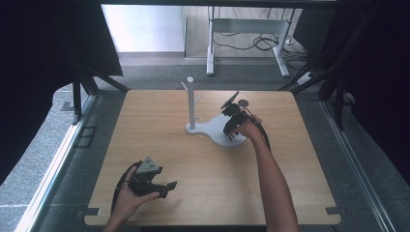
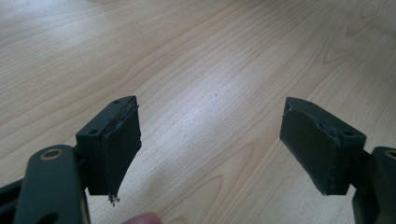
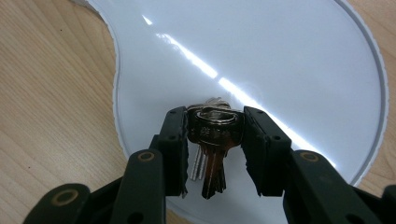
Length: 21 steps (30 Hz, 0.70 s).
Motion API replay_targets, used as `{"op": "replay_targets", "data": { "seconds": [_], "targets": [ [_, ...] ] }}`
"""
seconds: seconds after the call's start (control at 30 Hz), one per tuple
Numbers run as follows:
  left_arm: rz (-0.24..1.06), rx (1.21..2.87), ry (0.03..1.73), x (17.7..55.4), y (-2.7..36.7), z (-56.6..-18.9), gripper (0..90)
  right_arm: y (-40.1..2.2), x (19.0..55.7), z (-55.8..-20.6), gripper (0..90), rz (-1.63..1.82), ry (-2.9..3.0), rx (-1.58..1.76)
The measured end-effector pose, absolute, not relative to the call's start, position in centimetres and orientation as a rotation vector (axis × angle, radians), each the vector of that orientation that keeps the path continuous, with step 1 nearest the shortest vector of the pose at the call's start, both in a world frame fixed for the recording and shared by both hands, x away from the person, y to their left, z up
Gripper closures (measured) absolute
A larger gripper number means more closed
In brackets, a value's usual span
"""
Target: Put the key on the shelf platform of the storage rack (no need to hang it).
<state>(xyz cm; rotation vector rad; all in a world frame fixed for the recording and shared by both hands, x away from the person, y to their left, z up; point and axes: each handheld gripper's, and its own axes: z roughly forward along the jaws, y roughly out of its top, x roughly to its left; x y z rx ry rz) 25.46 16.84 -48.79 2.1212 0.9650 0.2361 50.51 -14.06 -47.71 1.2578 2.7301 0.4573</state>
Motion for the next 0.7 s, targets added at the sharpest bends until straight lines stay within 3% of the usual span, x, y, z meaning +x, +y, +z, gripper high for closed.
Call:
{"op": "replay_targets", "data": {
  "seconds": [0.6,0.7],
  "targets": [
    [0.237,2.125,0.964,25.4,16.8,-48.8,20.7,-14.1,50.7,-48.9,60.5,0.41,2.72,1.254],
    [0.227,2.109,0.972,25.4,16.9,-48.7,20.7,-13.9,50.6,-48.7,55.2,0.425,2.713,1.26]
  ]
}}
